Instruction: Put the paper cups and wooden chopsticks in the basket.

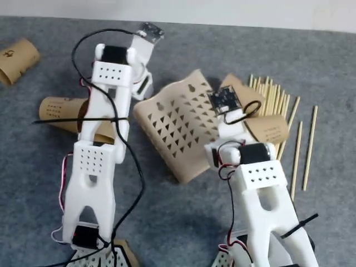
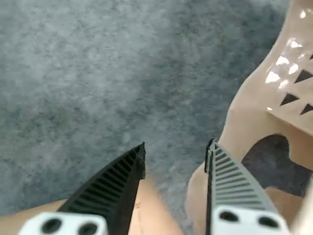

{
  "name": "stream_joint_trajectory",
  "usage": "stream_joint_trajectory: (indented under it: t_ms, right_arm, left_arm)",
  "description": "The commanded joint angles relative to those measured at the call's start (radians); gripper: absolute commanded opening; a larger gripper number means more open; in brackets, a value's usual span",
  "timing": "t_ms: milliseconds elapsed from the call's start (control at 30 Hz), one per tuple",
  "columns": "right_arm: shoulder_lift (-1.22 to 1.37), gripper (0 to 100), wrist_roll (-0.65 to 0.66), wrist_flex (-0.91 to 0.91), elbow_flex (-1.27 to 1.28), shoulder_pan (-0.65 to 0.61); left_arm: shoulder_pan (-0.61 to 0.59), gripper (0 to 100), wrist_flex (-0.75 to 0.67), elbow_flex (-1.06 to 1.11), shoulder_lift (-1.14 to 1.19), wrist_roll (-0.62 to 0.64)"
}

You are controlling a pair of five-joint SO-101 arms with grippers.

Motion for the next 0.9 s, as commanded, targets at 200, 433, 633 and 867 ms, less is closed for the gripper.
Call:
stream_joint_trajectory:
  t_ms: [200, 433, 633, 867]
  right_arm:
    - [-0.013, 22.0, 0.064, 0.028, 0.142, 0.007]
    - [-0.013, 22.0, 0.075, 0.028, 0.213, 0.007]
    - [-0.013, 22.0, 0.153, 0.03, 0.259, 0.007]
    - [-0.007, 22.0, 0.187, 0.033, 0.28, 0.008]
  left_arm:
    - [0.021, 23, 0.02, -0.016, -0.025, -0.009]
    - [0.056, 23, 0.021, -0.008, -0.147, -0.012]
    - [0.159, 23, 0.026, 0.038, -0.274, -0.012]
    - [0.26, 23, 0.025, 0.286, -0.366, -0.014]
